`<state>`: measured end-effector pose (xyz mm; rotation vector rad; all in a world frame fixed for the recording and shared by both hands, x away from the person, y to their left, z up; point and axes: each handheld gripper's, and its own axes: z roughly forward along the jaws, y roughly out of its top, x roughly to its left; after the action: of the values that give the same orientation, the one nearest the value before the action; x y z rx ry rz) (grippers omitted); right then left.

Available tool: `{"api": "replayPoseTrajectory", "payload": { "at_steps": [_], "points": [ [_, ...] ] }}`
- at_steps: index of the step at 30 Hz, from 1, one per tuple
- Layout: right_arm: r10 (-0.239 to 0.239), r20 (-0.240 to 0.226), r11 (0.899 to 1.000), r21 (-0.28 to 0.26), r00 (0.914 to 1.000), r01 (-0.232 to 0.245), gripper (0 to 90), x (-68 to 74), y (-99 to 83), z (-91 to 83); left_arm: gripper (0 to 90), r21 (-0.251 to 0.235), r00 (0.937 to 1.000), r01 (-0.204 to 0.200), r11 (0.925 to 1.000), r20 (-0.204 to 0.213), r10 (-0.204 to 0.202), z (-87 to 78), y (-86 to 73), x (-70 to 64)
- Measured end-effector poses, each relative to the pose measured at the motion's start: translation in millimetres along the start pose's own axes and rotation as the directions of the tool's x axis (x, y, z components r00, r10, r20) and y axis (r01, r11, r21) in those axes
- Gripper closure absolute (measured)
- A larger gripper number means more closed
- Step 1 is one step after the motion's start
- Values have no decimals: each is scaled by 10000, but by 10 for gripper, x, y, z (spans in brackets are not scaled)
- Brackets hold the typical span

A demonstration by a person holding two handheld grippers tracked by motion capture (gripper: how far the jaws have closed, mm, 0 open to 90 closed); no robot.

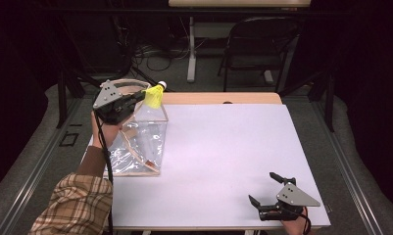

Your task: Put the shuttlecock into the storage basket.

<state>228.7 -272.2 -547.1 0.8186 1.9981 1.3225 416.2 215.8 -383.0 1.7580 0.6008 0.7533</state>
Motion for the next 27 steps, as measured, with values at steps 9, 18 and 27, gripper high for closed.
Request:
{"api": "replayPoseTrajectory", "payload": {
  "at_steps": [9, 18, 27],
  "points": [
    [20, 24, 10000, 2, 10000, -20, 0, 1, 1, 0, 898, -50, 9997, 79, 10000, -238, -80, -55, 25, 63],
    [47, 0, 10000, -4, 10000, -47, 0, 2, 0, 7, 898, -73, 9991, 140, 9999, -397, -143, -87, 32, 118],
    [49, -5, 10000, 16, 10000, -49, 0, 0, 0, 9, 898, -109, 9982, 213, 9997, -563, -219, -108, 20, 163]
  ]
}}
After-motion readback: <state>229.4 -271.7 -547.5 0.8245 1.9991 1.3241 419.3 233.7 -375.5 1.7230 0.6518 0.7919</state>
